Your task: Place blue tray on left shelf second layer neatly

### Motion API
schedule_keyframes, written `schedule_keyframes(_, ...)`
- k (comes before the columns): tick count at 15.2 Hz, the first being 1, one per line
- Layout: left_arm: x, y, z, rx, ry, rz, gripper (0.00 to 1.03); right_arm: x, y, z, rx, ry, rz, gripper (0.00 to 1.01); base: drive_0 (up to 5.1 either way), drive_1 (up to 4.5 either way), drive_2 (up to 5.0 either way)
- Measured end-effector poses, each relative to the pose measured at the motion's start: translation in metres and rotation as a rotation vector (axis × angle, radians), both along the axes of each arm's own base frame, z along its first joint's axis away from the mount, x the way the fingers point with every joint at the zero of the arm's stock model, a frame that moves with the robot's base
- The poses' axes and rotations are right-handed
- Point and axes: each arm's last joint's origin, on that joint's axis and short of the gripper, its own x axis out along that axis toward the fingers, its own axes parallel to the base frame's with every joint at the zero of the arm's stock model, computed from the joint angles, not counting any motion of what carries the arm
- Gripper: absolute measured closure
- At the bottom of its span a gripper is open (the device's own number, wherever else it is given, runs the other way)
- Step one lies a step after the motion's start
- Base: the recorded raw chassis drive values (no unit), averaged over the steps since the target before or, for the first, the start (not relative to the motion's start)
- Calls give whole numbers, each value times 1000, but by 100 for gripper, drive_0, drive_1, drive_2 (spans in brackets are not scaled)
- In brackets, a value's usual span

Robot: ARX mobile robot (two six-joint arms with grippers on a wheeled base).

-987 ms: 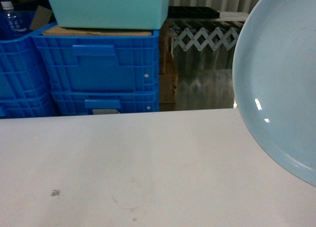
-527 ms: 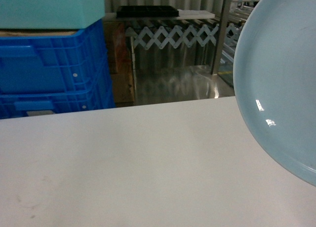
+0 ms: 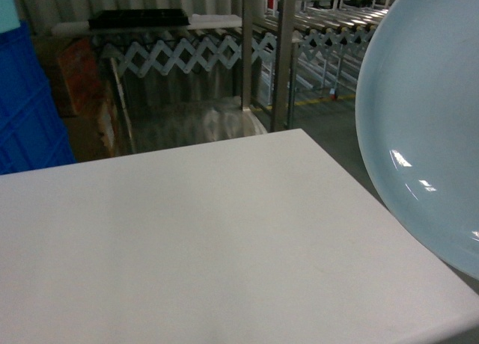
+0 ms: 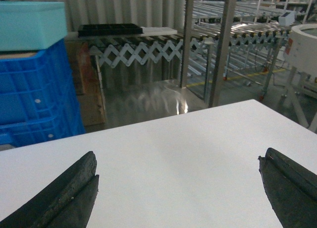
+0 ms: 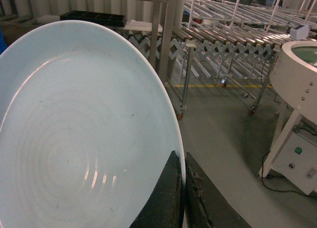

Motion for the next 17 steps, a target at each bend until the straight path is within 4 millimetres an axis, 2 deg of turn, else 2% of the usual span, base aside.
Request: schedule_keyframes(17,0,0,0,0,-2,-1,5,0,0,0,0,4,1,99,374,-339,-339)
